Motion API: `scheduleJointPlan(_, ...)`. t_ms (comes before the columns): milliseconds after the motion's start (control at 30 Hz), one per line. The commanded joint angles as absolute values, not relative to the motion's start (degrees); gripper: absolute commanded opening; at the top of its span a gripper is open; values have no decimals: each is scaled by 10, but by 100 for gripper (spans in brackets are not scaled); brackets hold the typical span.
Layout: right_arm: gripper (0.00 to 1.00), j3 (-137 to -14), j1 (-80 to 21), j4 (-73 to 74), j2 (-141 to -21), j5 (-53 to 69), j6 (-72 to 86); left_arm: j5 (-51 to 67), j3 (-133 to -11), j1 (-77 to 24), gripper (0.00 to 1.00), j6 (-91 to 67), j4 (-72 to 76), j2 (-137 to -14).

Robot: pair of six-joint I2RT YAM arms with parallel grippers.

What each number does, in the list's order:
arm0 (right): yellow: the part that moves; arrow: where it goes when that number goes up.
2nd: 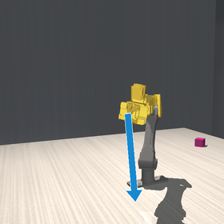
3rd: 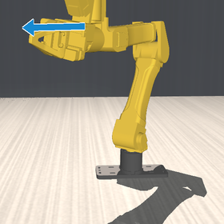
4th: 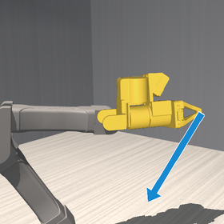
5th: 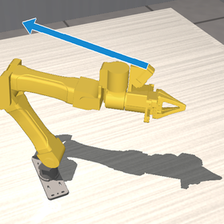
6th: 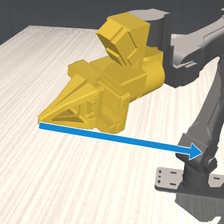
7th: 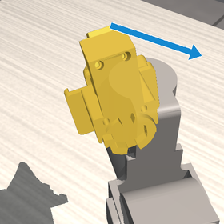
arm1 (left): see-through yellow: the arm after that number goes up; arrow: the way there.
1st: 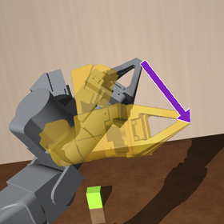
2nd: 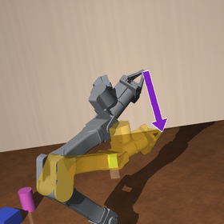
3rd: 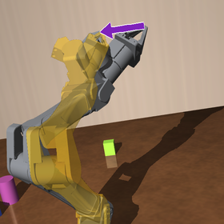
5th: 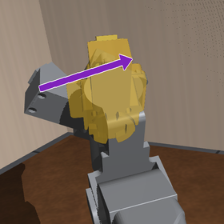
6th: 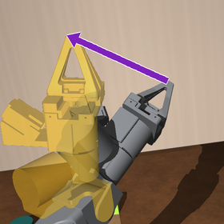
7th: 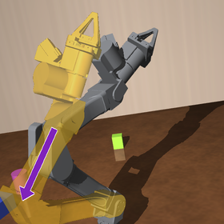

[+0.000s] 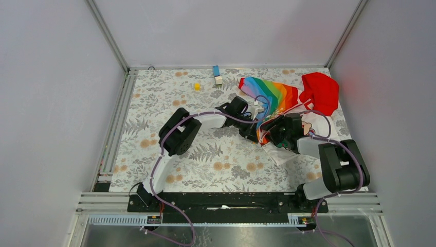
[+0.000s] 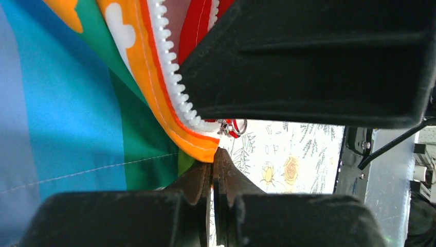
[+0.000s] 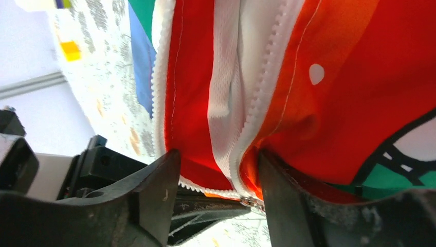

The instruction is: Zip up the jacket

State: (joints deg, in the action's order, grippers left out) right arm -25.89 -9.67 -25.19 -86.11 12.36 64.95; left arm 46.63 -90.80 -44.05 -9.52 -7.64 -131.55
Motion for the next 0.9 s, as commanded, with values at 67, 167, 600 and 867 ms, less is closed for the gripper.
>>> scheduleJointPlan(67, 72, -299, -107, 60, -785, 74, 501, 507, -928, -439, 0, -74, -103, -1339)
scheduleJointPlan(167, 80, -308, -111, 115, -702, 47, 446, 513, -927, -439, 0, -72, -102, -1338)
scheduleJointPlan(600, 92, -401, -174, 175, -615, 48, 156, 545, -921, -436, 0, -76, -87, -1341)
scheduleJointPlan(867, 93, -426, -193, 191, -575, 123, -98, 564, -923, -429, 0, -82, -82, -1352)
